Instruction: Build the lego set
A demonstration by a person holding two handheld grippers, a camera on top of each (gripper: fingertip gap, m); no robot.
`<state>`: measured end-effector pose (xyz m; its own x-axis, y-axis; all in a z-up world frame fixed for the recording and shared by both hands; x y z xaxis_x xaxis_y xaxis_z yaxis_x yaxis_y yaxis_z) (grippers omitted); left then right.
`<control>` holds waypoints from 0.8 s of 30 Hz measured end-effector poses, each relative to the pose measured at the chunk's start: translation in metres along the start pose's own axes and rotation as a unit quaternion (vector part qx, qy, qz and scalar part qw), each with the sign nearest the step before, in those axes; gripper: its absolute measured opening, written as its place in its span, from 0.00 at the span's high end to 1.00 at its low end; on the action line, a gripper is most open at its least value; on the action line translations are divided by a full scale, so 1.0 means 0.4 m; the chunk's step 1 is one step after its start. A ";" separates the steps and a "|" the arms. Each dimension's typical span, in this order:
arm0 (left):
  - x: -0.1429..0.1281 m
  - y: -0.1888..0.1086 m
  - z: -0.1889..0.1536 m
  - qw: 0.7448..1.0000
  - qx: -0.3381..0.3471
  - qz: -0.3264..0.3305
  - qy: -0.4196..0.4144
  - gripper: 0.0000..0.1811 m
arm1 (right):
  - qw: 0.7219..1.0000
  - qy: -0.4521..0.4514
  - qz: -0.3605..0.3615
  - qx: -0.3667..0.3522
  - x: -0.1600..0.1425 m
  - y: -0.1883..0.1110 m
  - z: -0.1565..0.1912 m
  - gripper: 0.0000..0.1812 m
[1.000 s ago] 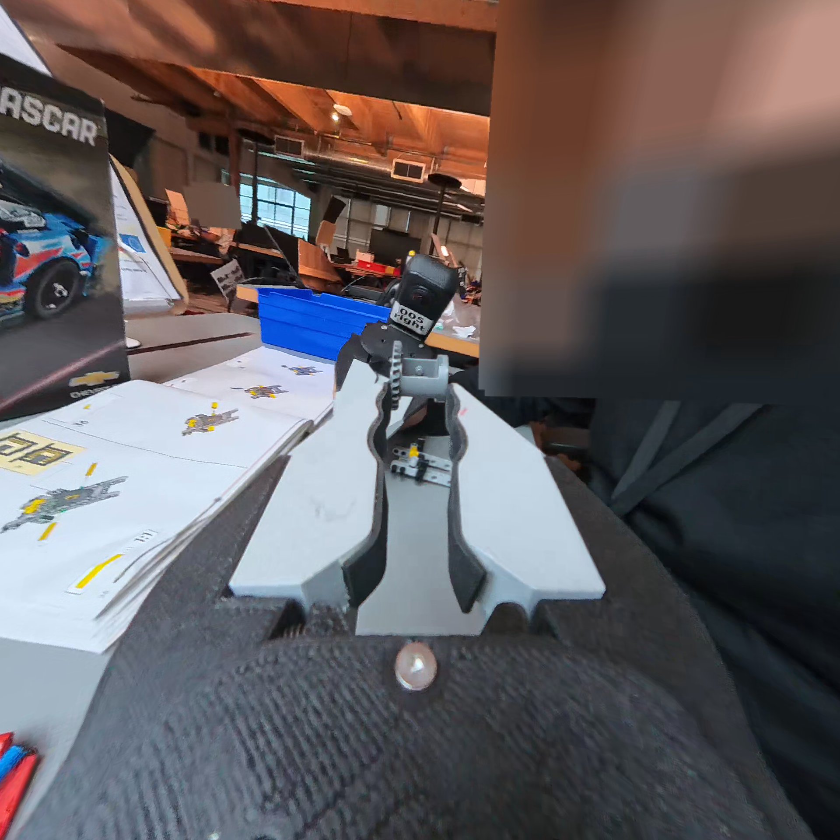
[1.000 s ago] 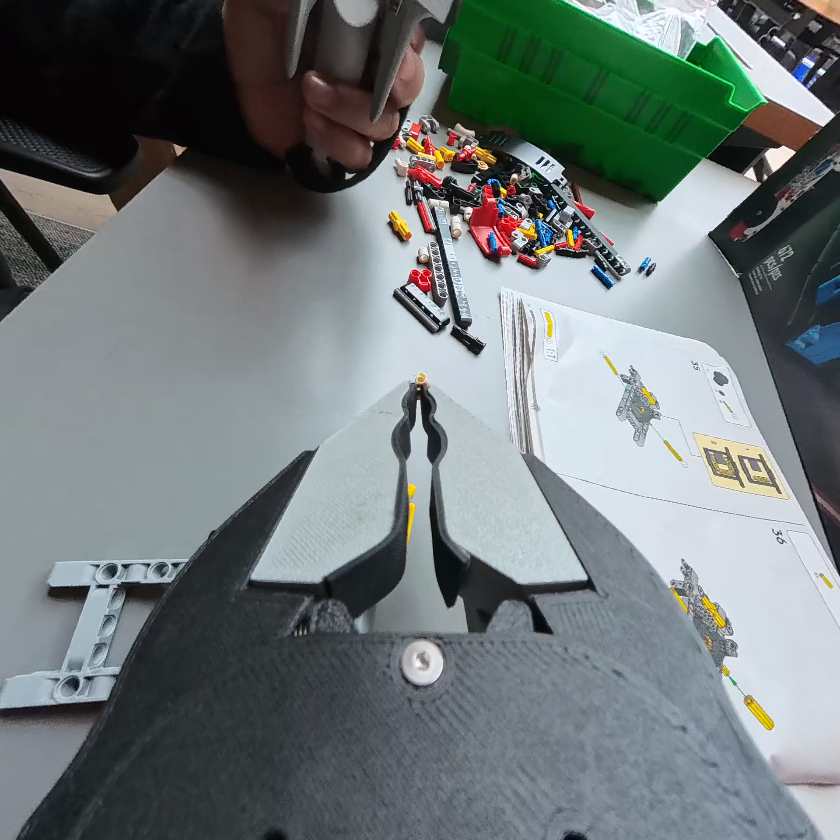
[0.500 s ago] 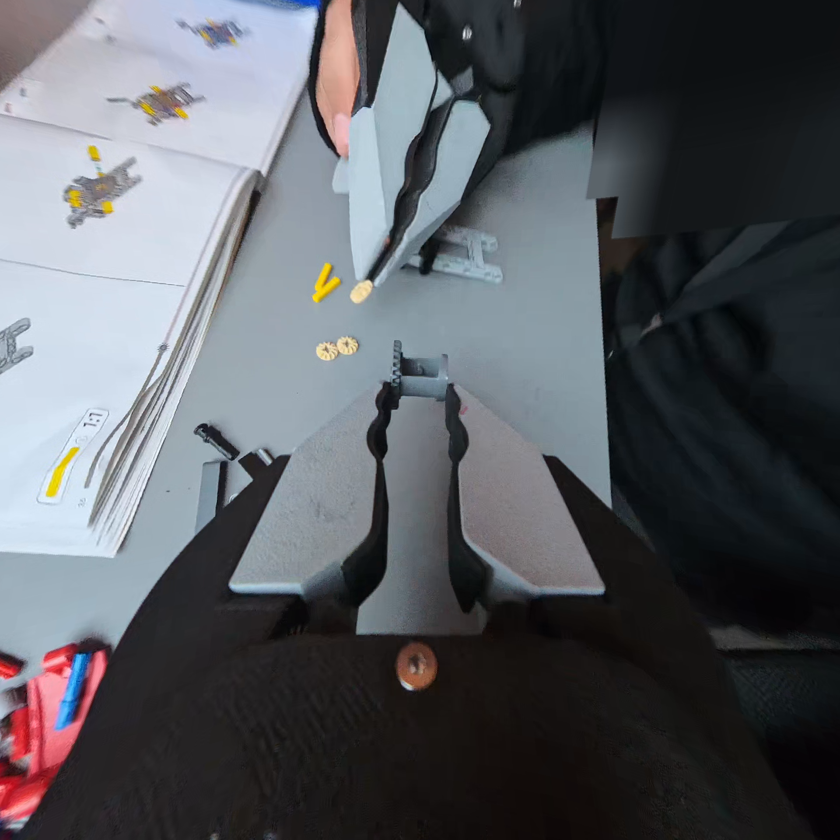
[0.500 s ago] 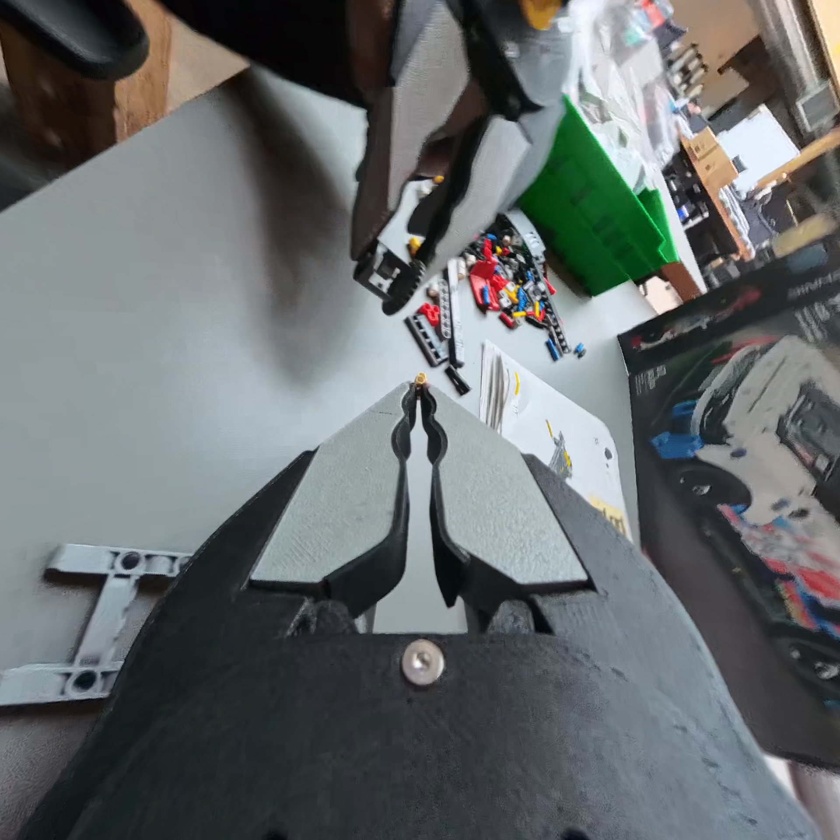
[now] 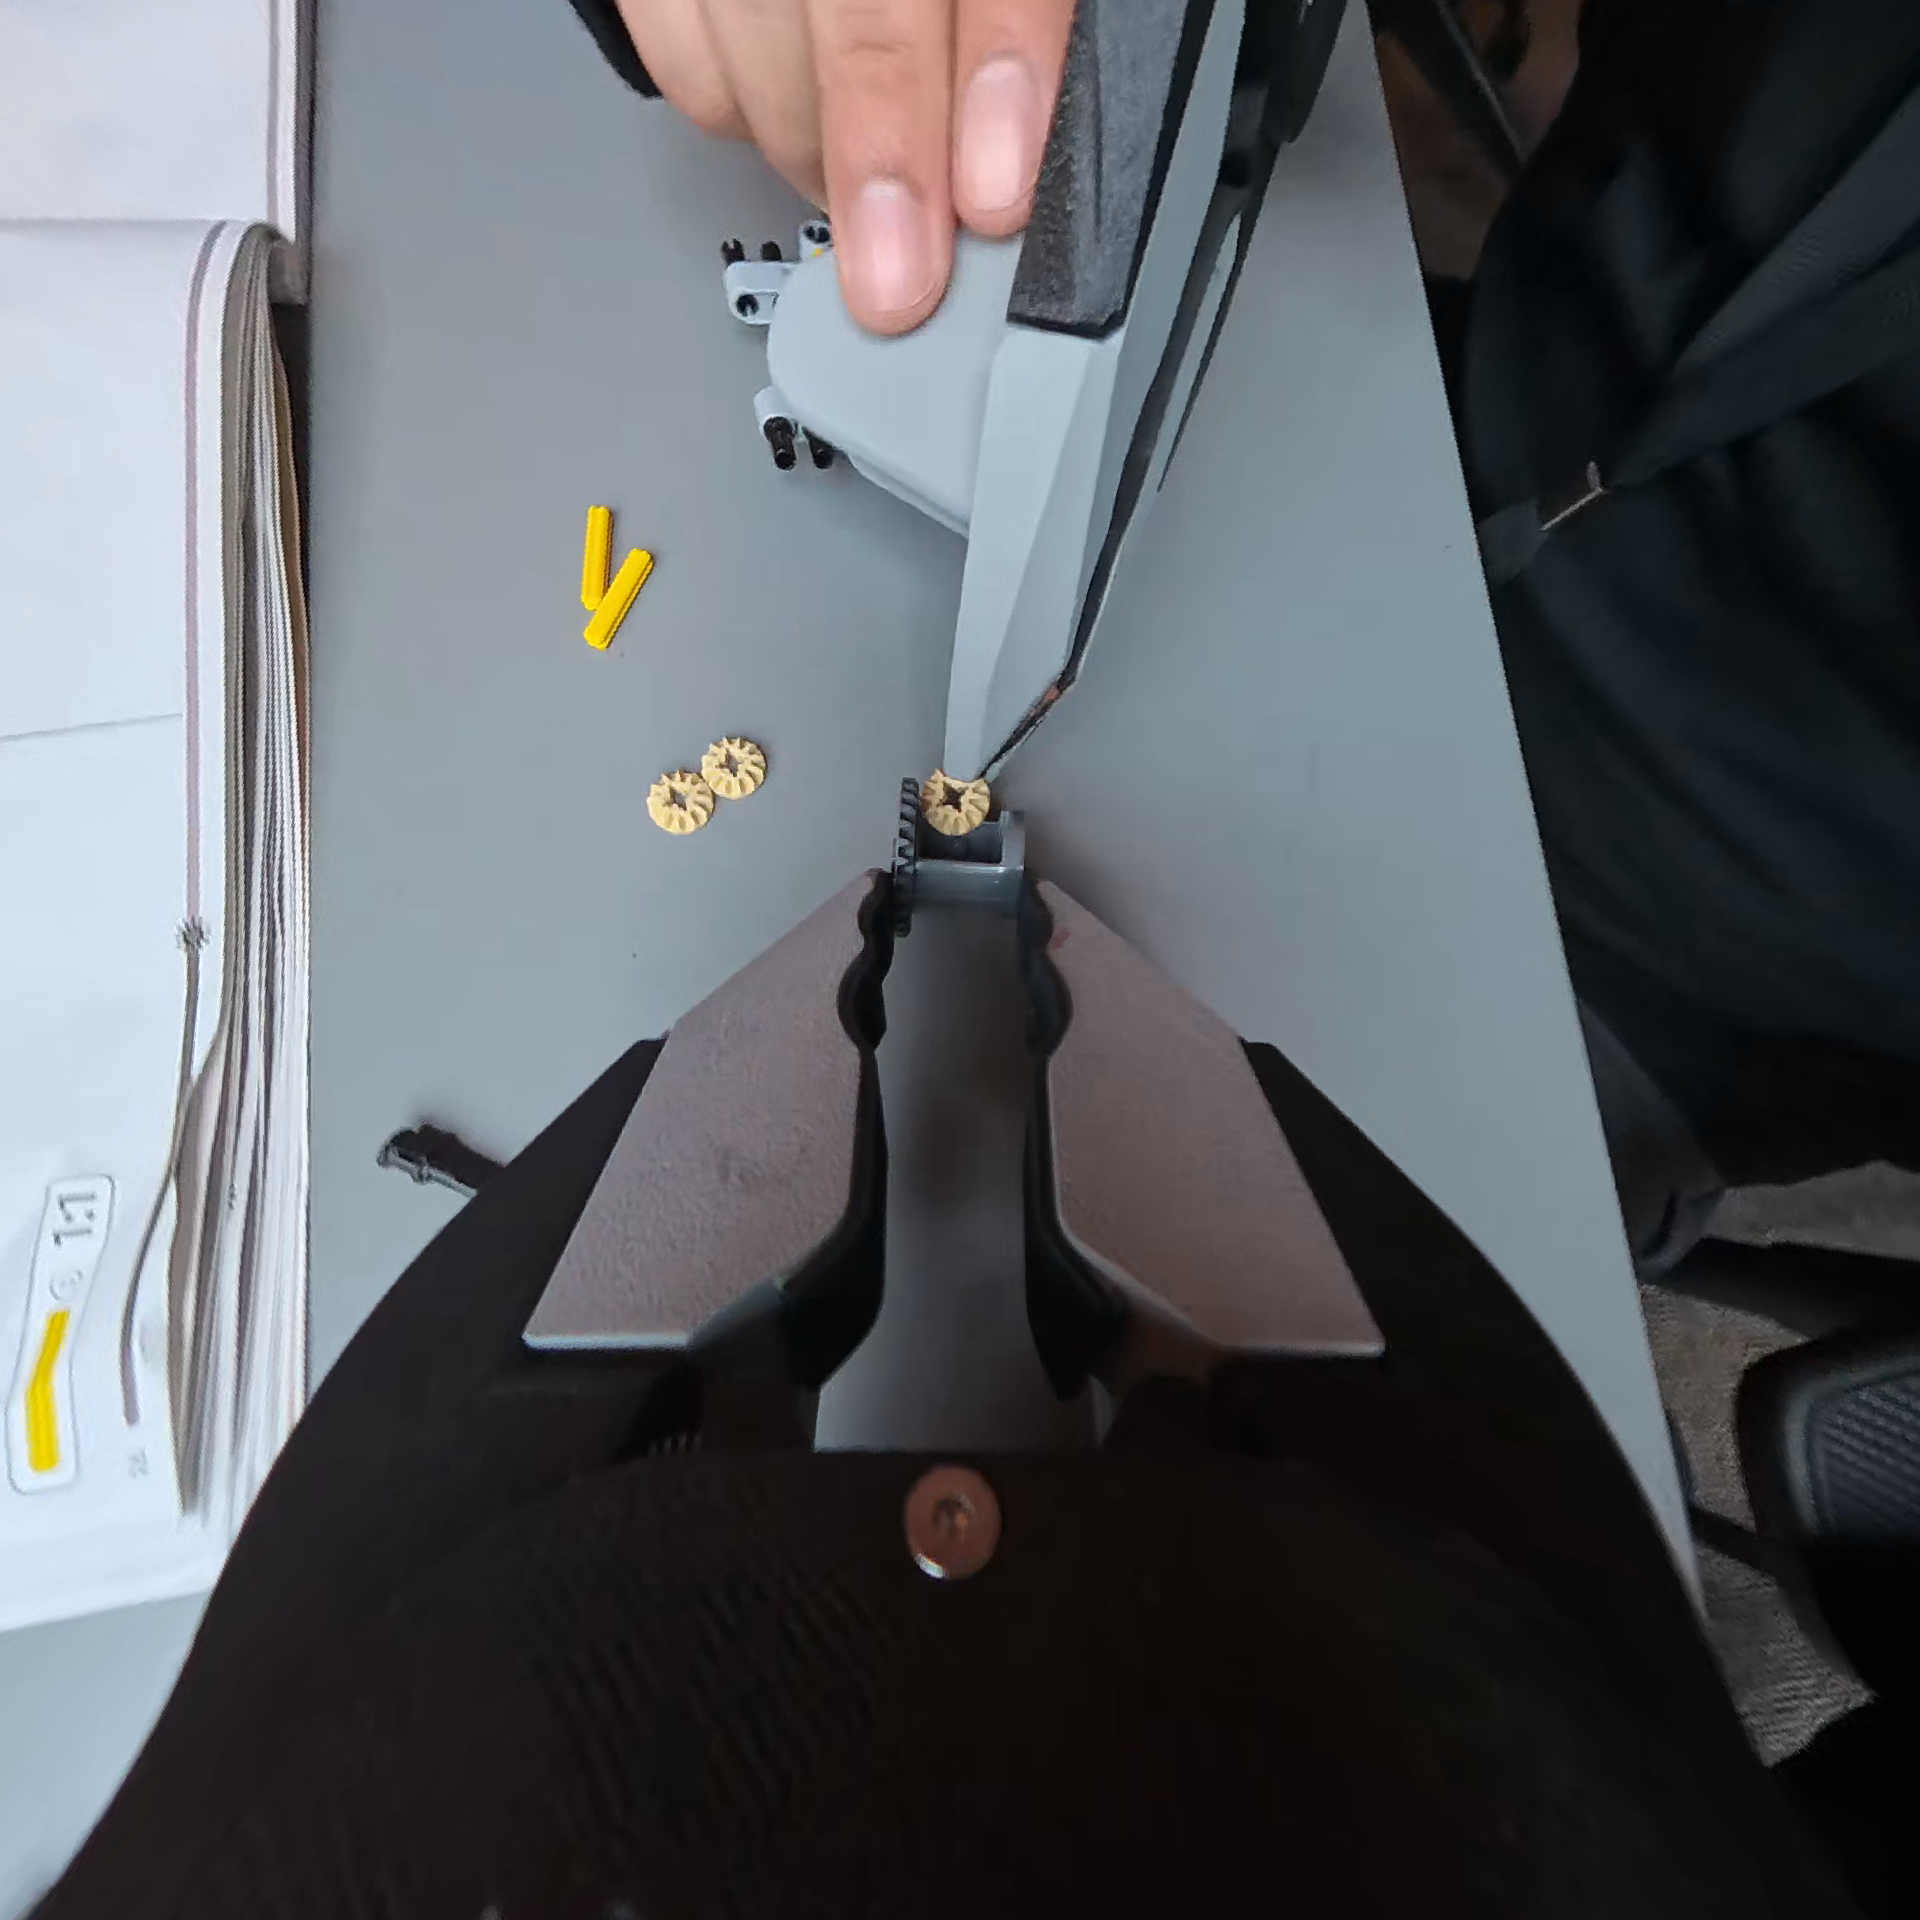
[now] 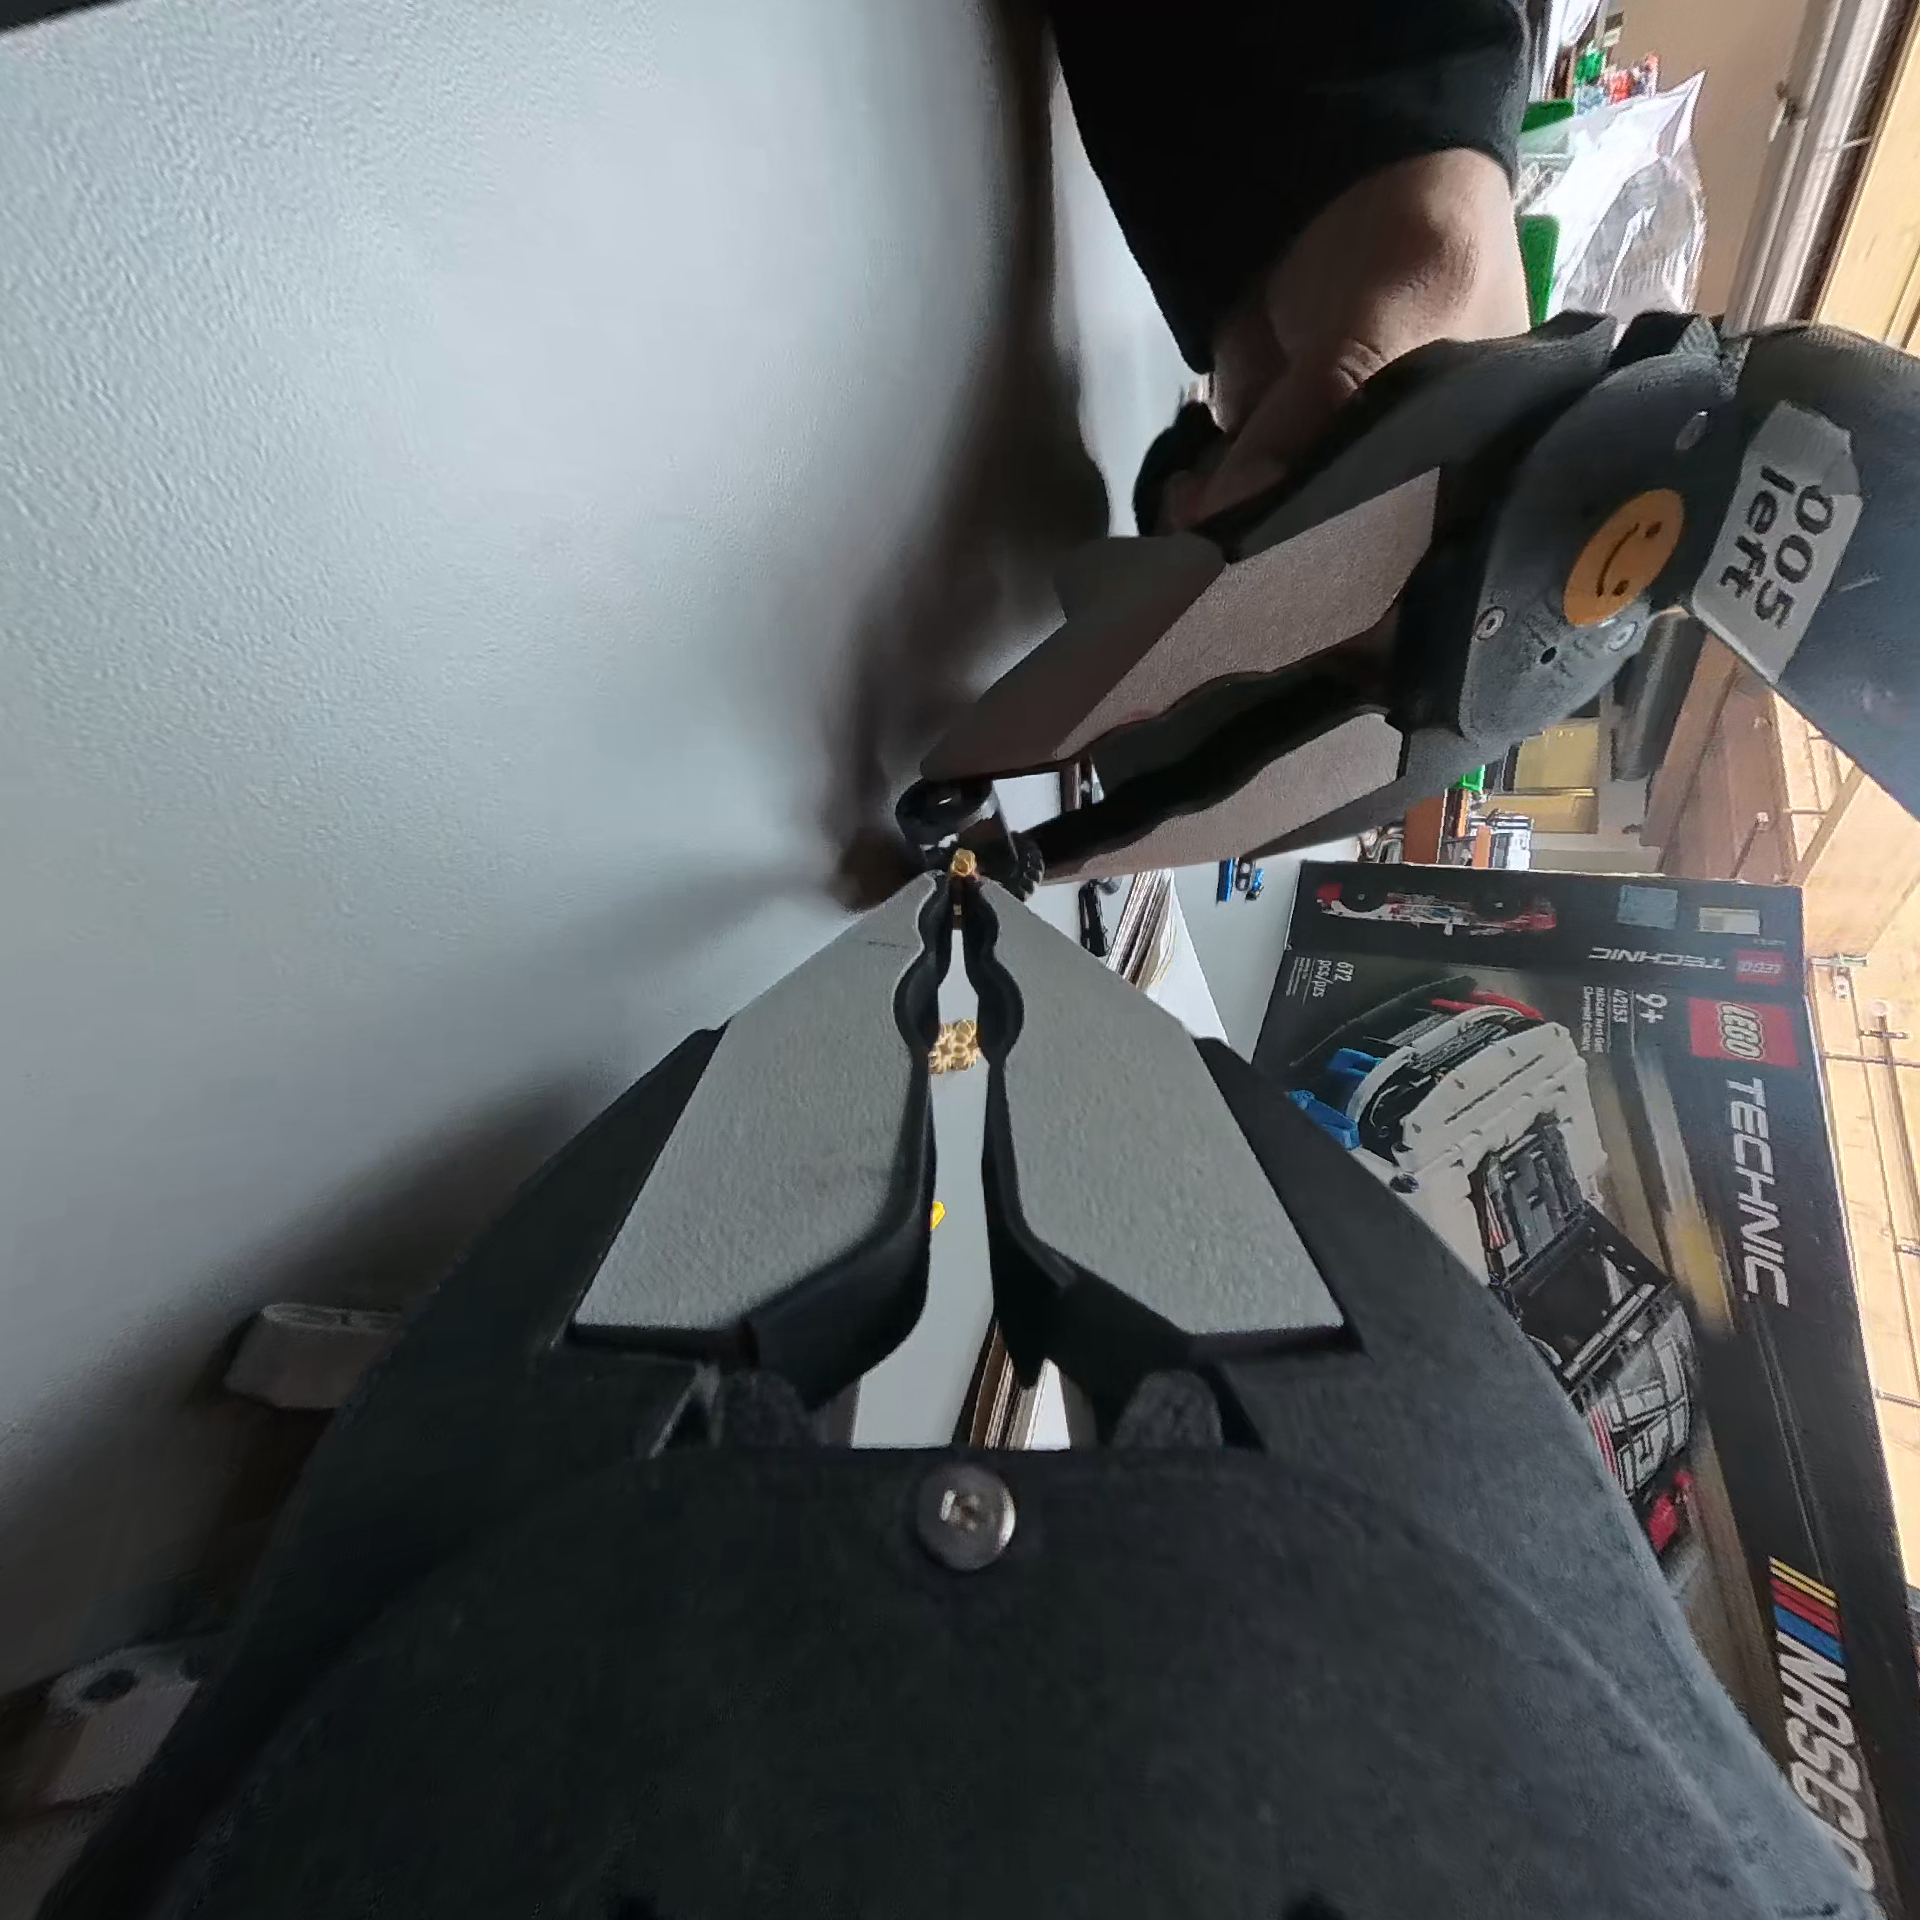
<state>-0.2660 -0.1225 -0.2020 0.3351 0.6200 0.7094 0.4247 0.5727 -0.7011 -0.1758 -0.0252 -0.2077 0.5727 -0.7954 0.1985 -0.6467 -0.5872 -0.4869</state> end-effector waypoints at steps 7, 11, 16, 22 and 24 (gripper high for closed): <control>0.009 0.008 0.008 1.000 -0.004 0.008 0.025 0.89 | 0.999 -0.032 0.017 0.000 -0.001 0.008 0.012 1.00; 0.014 0.009 0.006 0.999 -0.004 0.021 0.040 0.88 | 0.998 -0.057 0.025 0.010 0.005 0.006 0.017 1.00; 0.026 0.012 0.008 0.997 -0.012 0.048 0.066 0.88 | 0.996 -0.082 0.040 0.006 0.012 0.008 0.021 1.00; 0.034 0.015 0.012 0.995 -0.015 0.064 0.079 0.88 | 0.994 -0.095 0.052 0.012 0.004 0.006 0.023 1.00; 0.037 0.016 0.009 0.994 -0.018 0.070 0.088 0.88 | 0.994 -0.098 0.049 0.014 0.005 0.004 0.025 1.00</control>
Point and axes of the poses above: each gripper's, where its closed fingertips meet, y out along the fingers, x out of its top, z = x × y across the jaws, the point moved 8 cm from there along -y, back along the fingers
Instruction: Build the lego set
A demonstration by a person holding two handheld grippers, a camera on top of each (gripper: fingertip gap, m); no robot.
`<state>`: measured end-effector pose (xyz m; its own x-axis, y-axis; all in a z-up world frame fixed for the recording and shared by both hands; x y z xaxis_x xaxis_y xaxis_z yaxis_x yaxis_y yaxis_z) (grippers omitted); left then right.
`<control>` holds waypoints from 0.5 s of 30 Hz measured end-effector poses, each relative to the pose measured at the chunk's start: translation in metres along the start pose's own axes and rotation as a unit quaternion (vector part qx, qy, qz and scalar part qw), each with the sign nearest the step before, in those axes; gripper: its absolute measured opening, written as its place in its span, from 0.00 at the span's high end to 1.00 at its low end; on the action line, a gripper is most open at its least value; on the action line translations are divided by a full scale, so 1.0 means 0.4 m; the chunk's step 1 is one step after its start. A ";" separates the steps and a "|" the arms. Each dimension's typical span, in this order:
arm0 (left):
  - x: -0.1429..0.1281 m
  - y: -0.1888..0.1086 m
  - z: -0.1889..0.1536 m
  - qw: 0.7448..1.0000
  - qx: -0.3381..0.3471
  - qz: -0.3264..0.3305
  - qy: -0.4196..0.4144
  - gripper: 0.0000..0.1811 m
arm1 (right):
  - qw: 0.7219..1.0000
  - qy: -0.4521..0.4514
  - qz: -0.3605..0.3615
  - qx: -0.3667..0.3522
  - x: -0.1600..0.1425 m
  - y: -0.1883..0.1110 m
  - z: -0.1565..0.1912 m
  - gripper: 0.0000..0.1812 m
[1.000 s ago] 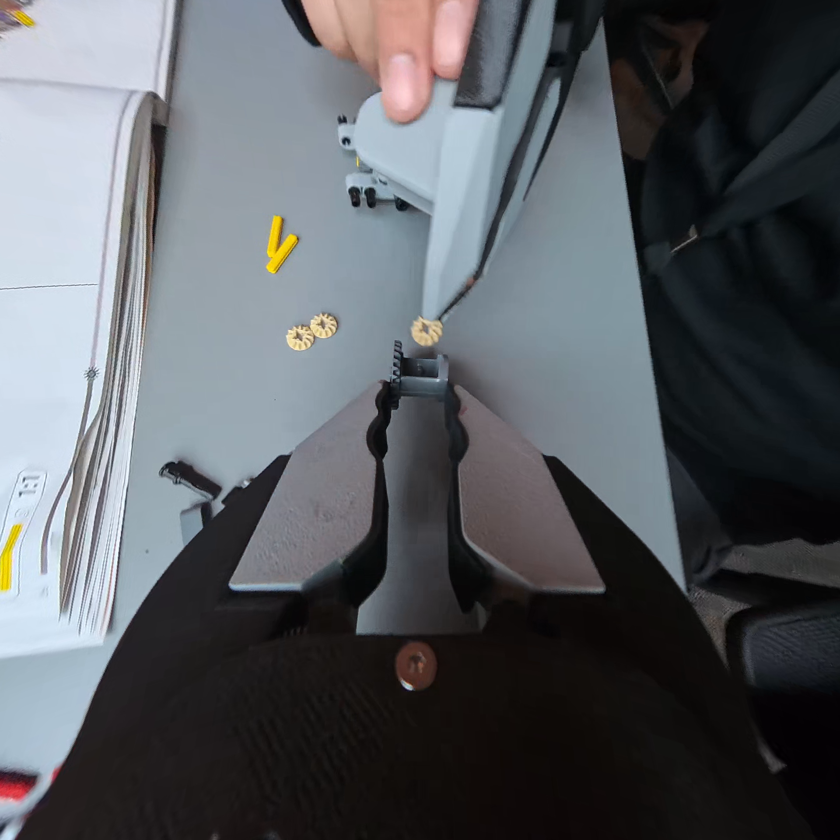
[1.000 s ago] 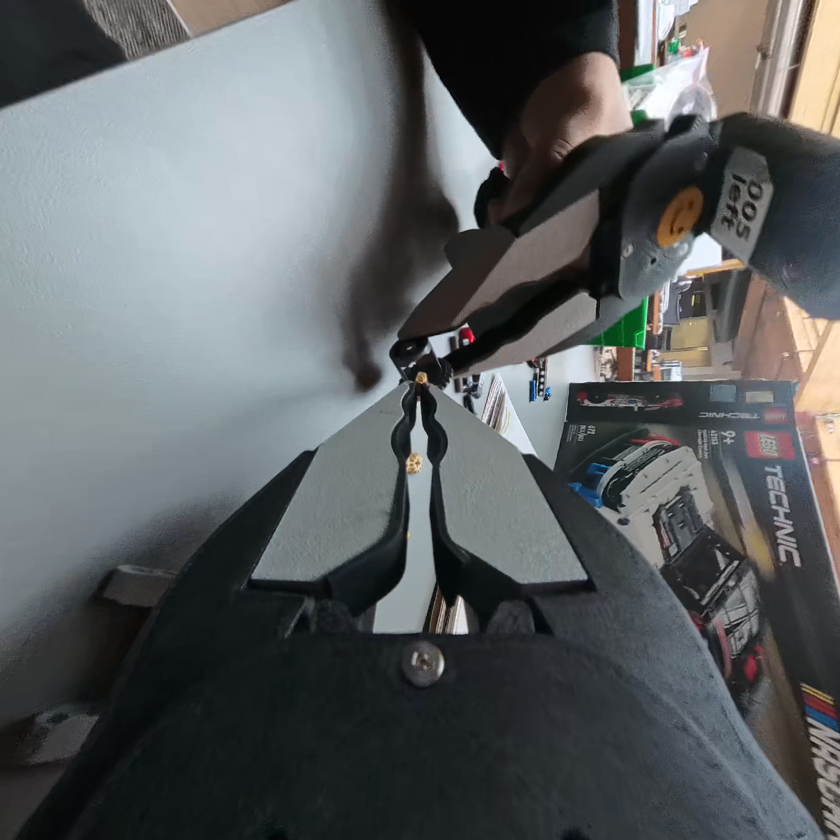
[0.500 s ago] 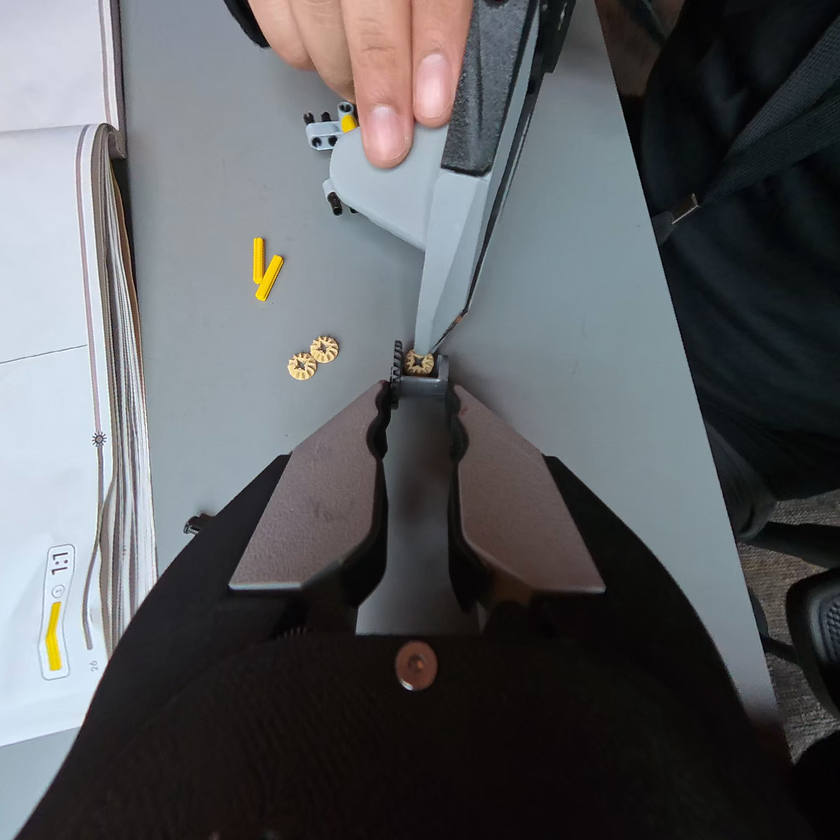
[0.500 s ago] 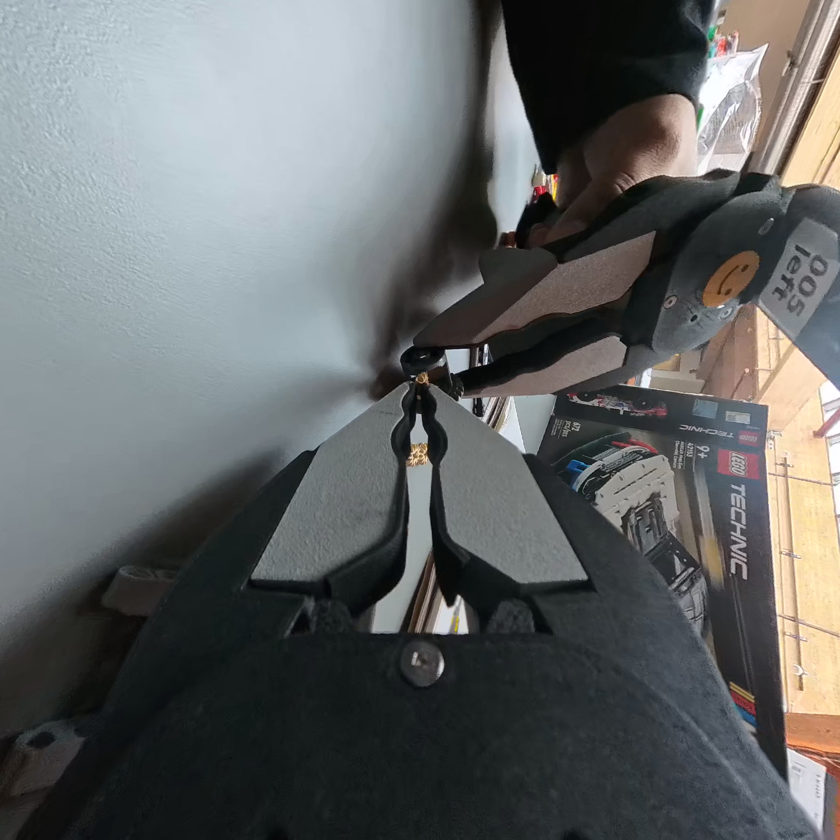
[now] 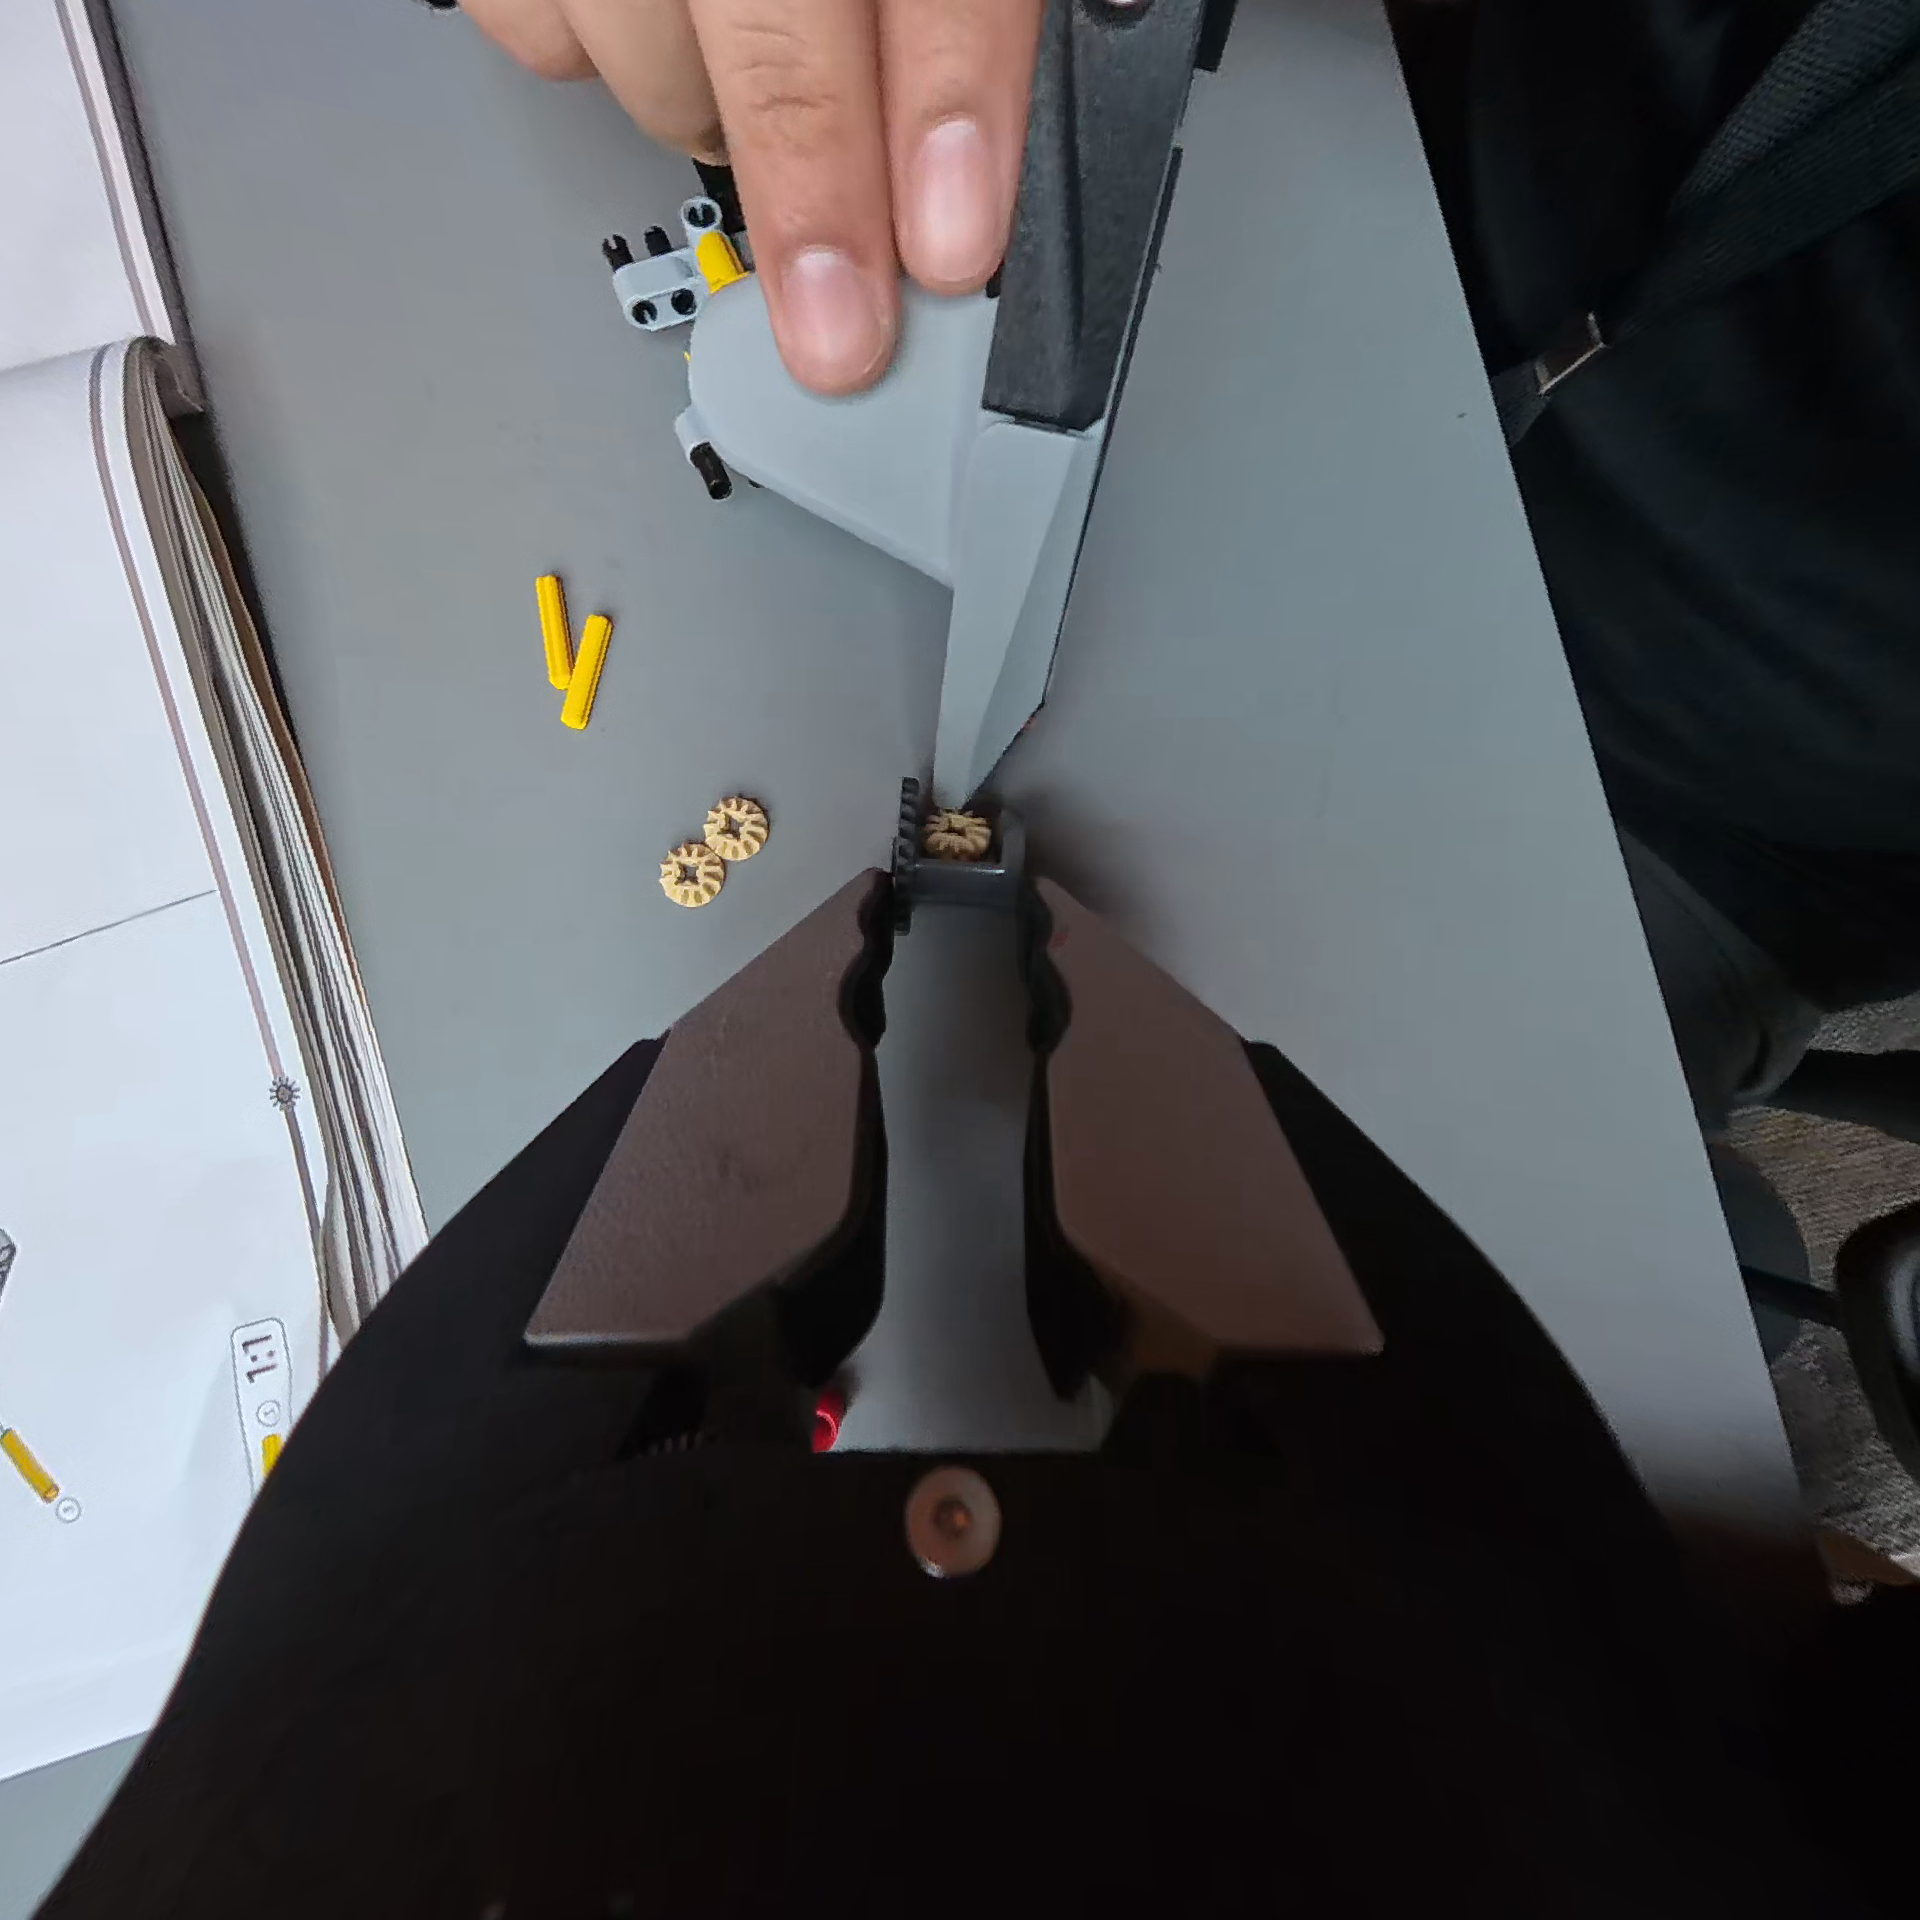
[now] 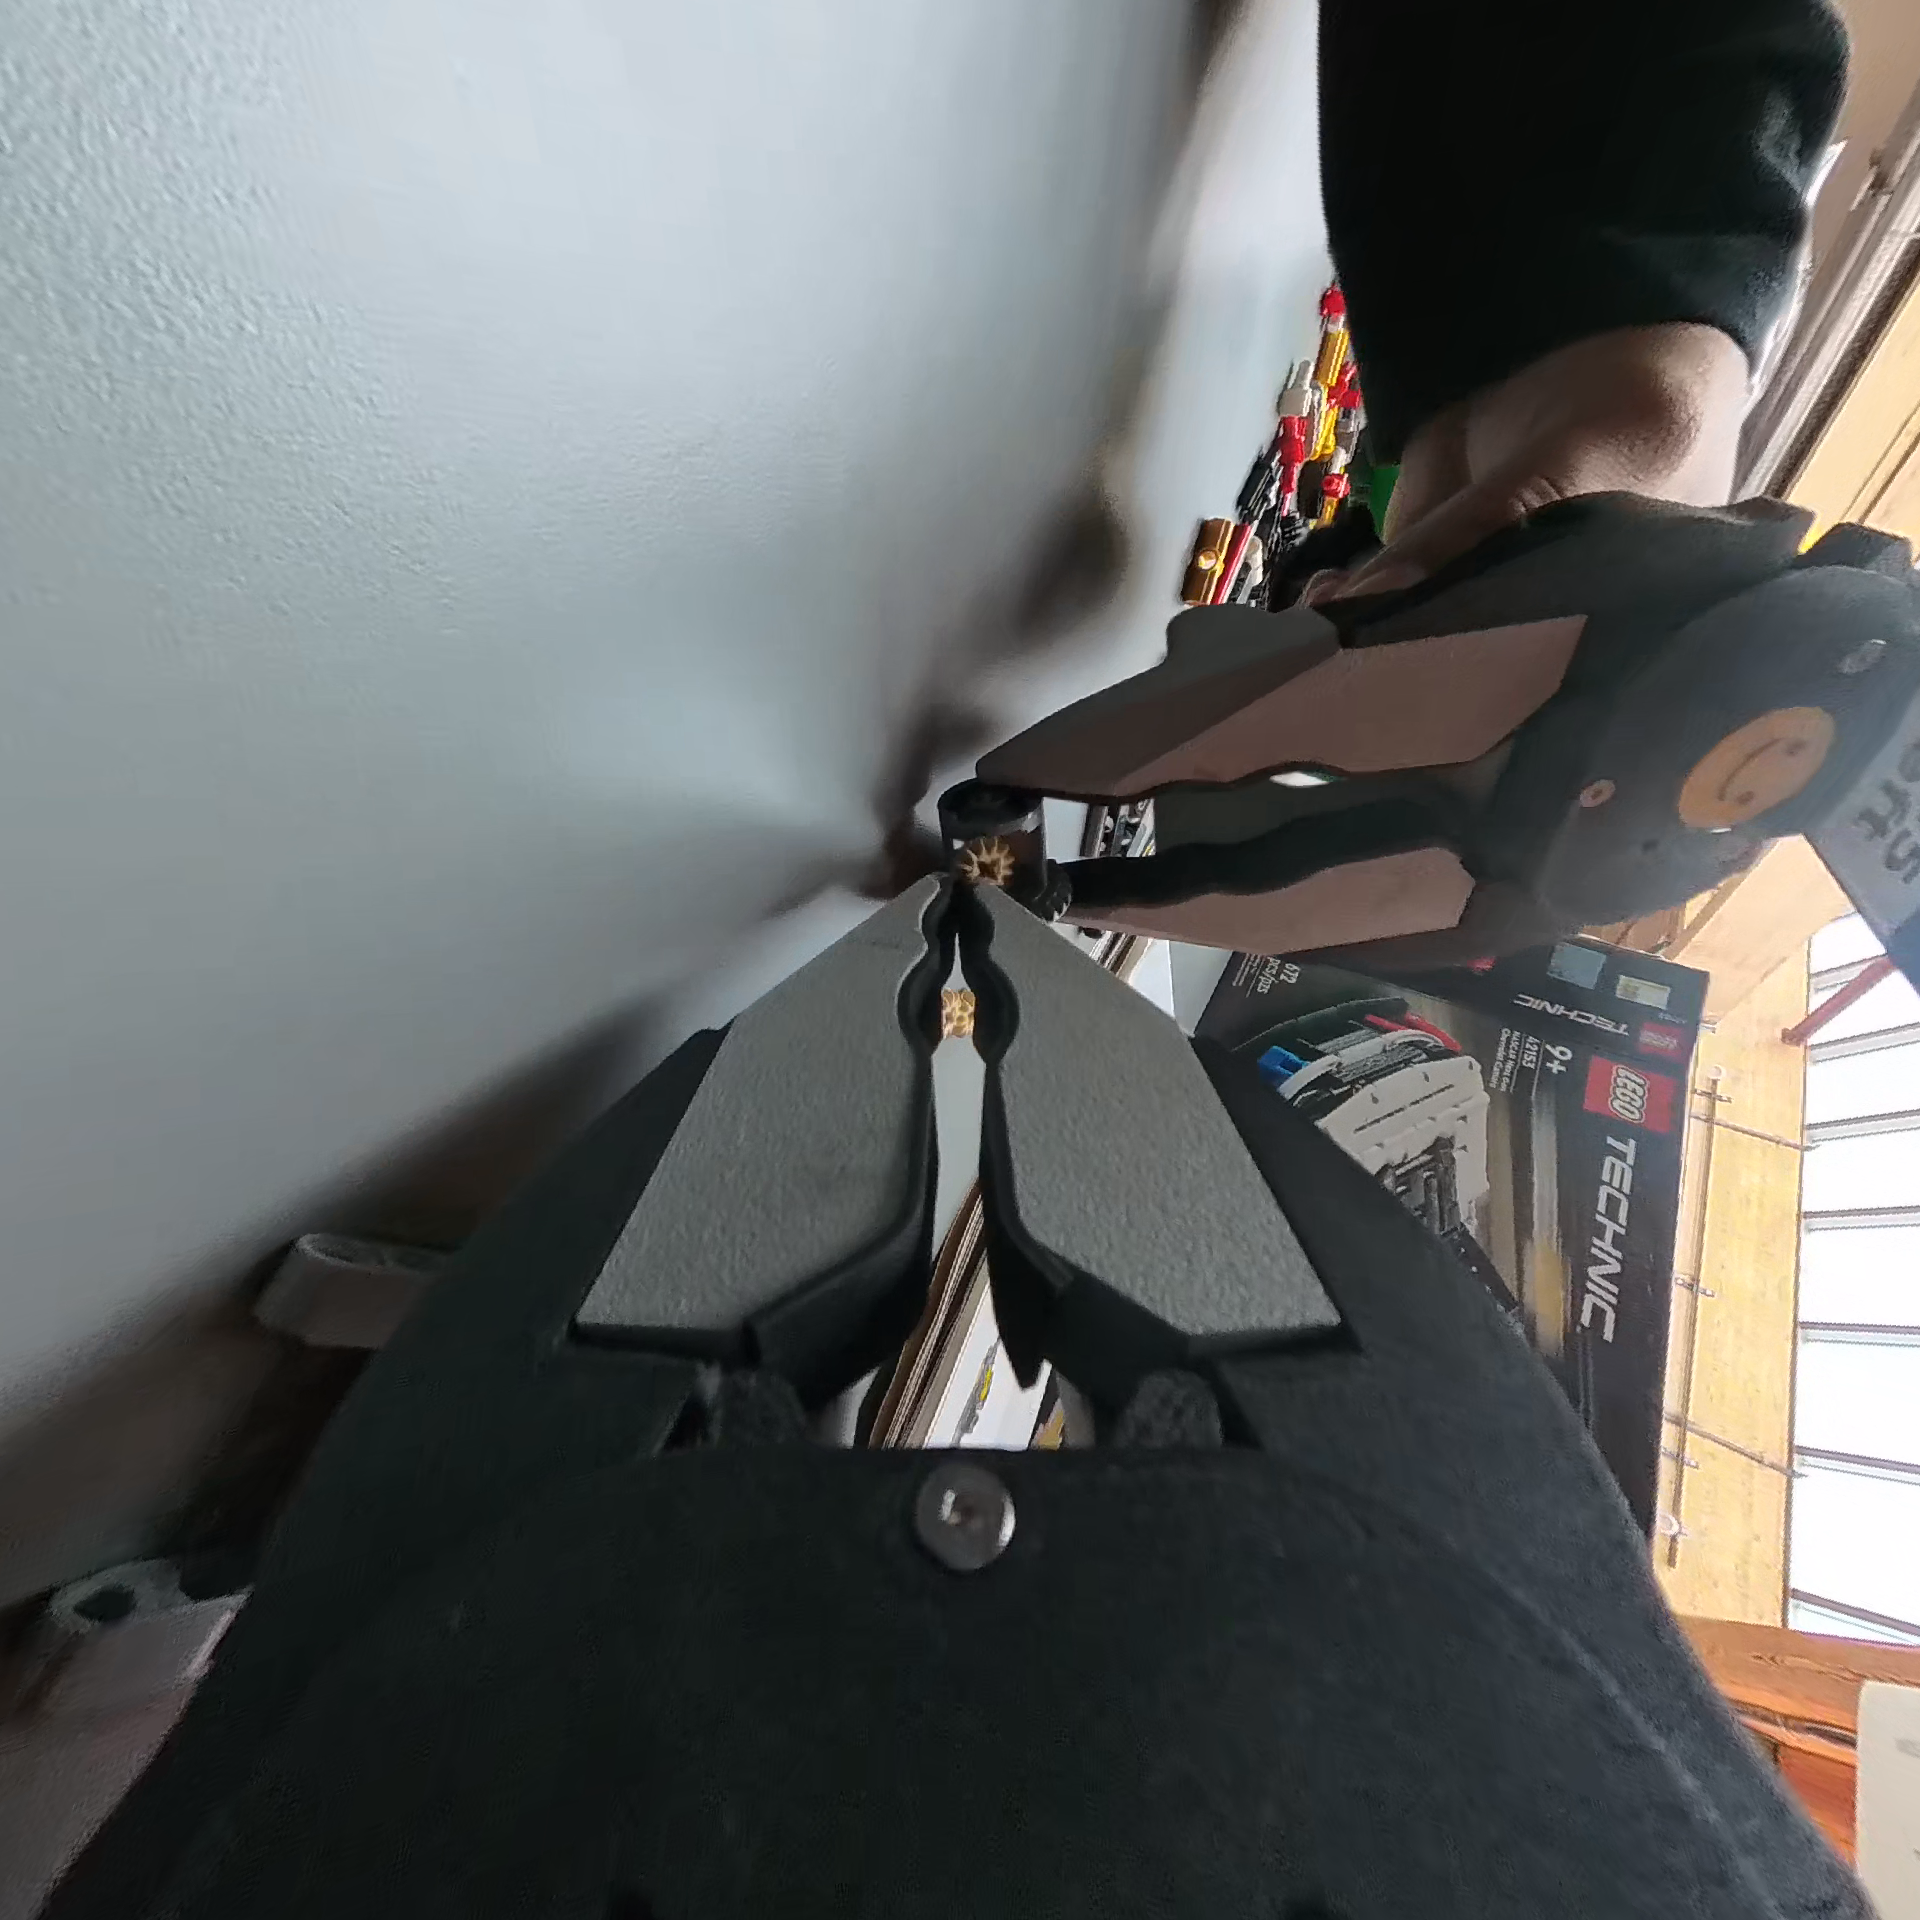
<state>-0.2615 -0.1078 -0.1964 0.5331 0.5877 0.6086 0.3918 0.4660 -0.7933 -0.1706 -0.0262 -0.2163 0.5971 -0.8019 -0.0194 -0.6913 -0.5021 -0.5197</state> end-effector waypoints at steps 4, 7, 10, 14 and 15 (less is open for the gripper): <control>0.006 0.003 0.002 1.000 -0.002 0.006 0.010 0.88 | 1.000 0.006 -0.005 -0.003 0.000 -0.004 -0.003 1.00; 0.005 0.003 0.004 1.000 -0.006 0.003 0.007 0.89 | 1.000 0.009 -0.011 -0.001 0.003 -0.005 -0.003 0.99; 0.005 0.004 0.002 1.000 -0.010 0.002 0.007 0.88 | 1.000 0.008 -0.004 -0.002 0.000 0.001 0.001 0.97; 0.006 0.003 -0.001 1.000 -0.012 0.005 0.011 0.88 | 1.000 0.017 -0.012 0.013 0.002 -0.001 0.004 0.94; 0.006 0.003 -0.001 1.000 -0.015 0.006 0.012 0.88 | 1.000 0.020 -0.014 0.017 0.003 -0.002 0.003 0.94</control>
<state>-0.2592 -0.1061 -0.1958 0.5549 0.5776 0.5988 0.4072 0.4391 -0.8009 -0.1687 -0.0263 -0.2171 0.5989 -0.8003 0.0298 -0.6600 -0.5143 -0.5476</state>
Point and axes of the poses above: each gripper's, where its closed fingertips meet, y out along the fingers, x out of its top, z = x × y across the jaws, the point moved 8 cm from there along -y, back along the fingers
